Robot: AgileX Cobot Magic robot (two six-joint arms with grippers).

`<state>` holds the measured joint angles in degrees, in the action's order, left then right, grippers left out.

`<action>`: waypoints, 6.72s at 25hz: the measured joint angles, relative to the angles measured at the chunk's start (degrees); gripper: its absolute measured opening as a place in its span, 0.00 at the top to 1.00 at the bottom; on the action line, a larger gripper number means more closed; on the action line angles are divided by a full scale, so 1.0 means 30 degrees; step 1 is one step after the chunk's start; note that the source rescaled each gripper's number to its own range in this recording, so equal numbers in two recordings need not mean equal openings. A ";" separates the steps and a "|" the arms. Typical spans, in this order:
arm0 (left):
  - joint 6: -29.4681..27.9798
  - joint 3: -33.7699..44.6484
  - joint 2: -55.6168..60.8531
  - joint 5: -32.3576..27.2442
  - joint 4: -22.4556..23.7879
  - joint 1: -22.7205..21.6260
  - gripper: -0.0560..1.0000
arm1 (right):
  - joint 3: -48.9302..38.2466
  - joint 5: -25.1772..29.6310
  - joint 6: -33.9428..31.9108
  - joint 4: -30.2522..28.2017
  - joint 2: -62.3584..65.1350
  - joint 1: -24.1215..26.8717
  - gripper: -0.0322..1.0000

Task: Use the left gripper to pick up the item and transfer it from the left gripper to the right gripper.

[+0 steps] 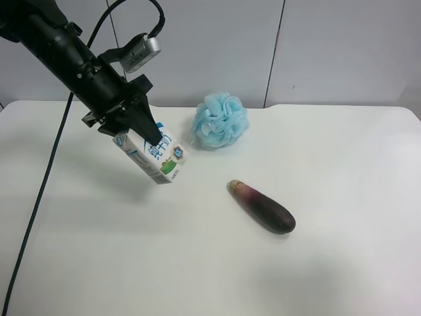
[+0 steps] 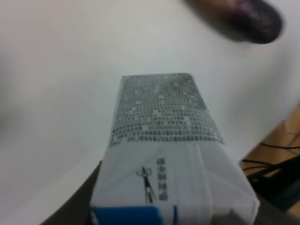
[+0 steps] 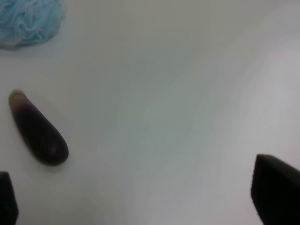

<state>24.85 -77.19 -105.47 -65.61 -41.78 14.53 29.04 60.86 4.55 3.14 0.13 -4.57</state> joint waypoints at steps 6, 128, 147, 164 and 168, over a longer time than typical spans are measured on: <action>0.0694 0.0000 0.0082 -0.0854 -0.1267 0.0062 0.94 | 0.0000 0.0000 0.0000 0.0000 0.0000 0.0000 0.00; 0.3869 0.0000 0.1391 -0.1040 -1.2430 0.0972 0.94 | 0.3190 0.2688 2.8398 3.2073 -2.6868 0.1903 0.00; 0.9088 0.0000 0.1352 -0.1061 -1.2863 0.2198 0.94 | 0.3190 0.2688 2.9108 3.2073 -2.6868 0.1903 0.00; 1.0430 0.0000 0.1012 -0.0996 -1.4273 0.2923 0.94 | 0.4560 0.2713 2.9518 3.2066 -2.6890 0.0862 0.01; 1.0476 0.0000 0.1012 -0.0996 -1.4256 0.2923 0.94 | 0.4557 0.2713 2.9504 3.2066 -2.6890 0.0862 0.04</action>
<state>56.28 -77.19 -102.43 -68.60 -84.55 23.30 42.71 68.99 93.06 99.34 -80.54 -1.98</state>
